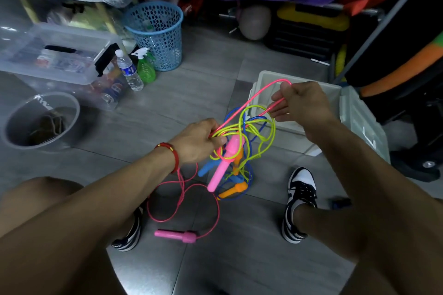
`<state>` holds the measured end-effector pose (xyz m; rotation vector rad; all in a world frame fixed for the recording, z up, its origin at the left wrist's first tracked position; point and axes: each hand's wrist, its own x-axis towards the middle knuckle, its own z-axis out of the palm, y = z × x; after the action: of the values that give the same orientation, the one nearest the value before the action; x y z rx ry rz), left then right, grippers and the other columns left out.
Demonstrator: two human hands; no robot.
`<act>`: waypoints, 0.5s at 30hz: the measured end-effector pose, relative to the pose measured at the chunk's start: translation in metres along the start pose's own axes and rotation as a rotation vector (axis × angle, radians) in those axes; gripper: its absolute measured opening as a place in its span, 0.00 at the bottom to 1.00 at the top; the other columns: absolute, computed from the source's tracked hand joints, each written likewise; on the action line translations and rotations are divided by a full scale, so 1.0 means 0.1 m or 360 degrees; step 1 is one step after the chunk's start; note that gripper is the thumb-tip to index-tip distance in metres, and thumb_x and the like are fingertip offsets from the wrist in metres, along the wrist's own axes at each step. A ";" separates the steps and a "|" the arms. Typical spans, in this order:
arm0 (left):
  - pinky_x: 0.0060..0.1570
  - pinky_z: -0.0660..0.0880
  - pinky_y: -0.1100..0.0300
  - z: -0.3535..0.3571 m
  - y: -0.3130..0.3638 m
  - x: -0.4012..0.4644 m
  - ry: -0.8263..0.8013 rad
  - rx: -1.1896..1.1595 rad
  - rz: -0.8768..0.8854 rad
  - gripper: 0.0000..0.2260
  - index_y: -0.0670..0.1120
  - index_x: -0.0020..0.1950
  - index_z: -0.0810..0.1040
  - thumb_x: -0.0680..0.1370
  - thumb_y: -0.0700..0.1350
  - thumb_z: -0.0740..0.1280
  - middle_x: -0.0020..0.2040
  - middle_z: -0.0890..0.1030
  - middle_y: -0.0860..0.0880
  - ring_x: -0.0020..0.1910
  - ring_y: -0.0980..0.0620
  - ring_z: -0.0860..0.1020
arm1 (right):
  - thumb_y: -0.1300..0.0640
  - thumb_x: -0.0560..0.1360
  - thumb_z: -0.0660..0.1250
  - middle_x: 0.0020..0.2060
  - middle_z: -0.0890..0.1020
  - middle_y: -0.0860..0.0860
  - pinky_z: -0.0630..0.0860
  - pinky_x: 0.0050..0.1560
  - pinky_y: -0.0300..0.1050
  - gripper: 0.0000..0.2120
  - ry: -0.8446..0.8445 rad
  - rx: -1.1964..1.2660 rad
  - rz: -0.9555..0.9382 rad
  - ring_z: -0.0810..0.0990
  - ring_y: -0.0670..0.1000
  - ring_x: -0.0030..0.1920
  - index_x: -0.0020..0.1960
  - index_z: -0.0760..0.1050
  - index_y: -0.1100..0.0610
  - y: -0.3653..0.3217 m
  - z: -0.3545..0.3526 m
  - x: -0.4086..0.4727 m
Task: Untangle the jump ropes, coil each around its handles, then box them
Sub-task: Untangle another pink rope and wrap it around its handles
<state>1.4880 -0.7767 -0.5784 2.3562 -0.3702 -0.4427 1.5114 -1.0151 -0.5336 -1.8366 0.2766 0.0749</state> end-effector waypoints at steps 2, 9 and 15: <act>0.35 0.67 0.64 0.03 0.03 -0.02 0.0021 -0.0062 -0.0039 0.06 0.47 0.47 0.72 0.81 0.47 0.65 0.35 0.75 0.55 0.34 0.57 0.72 | 0.52 0.85 0.58 0.33 0.82 0.61 0.80 0.34 0.43 0.19 -0.0117 0.0084 -0.0009 0.82 0.53 0.30 0.42 0.77 0.62 -0.05 0.02 -0.05; 0.39 0.75 0.56 0.04 0.05 -0.08 0.0103 -0.0547 -0.0124 0.04 0.46 0.49 0.70 0.83 0.44 0.62 0.36 0.78 0.49 0.35 0.51 0.76 | 0.46 0.85 0.55 0.41 0.83 0.60 0.82 0.41 0.48 0.20 -0.0429 0.0281 0.0123 0.86 0.58 0.42 0.39 0.68 0.55 -0.15 0.06 -0.16; 0.35 0.81 0.51 0.06 0.06 -0.09 0.0134 -0.0809 -0.0099 0.04 0.45 0.50 0.66 0.84 0.41 0.59 0.35 0.72 0.45 0.31 0.50 0.74 | 0.50 0.85 0.55 0.41 0.84 0.62 0.82 0.49 0.55 0.17 -0.0482 -0.0012 0.0085 0.83 0.59 0.42 0.41 0.71 0.56 -0.16 0.10 -0.16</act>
<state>1.4768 -0.7814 -0.5765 1.8863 -0.1238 -0.4086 1.5001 -0.9990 -0.5181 -1.7963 0.1120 0.3876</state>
